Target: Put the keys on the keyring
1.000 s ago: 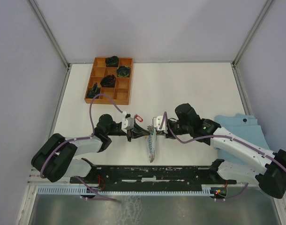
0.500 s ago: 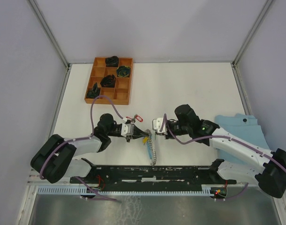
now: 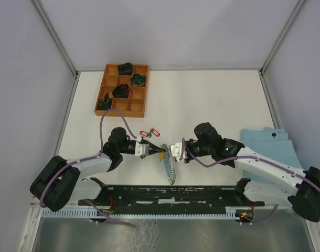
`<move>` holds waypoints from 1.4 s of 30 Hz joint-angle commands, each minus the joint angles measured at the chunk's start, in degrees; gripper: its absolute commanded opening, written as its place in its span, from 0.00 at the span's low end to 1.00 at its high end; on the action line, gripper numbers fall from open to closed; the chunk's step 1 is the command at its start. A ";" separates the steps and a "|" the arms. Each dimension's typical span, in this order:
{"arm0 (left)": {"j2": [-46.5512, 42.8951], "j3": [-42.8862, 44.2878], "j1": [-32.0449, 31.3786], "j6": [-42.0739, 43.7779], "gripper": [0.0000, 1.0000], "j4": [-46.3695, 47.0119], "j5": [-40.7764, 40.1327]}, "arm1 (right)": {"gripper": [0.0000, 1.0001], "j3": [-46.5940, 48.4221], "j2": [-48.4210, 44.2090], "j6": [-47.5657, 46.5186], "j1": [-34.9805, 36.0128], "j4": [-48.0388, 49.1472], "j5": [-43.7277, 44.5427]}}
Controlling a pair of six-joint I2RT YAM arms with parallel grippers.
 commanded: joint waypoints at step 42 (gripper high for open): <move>-1.74 0.78 0.05 2.27 0.03 2.30 1.05 | 0.01 0.33 2.10 -3.04 3.39 7.53 5.46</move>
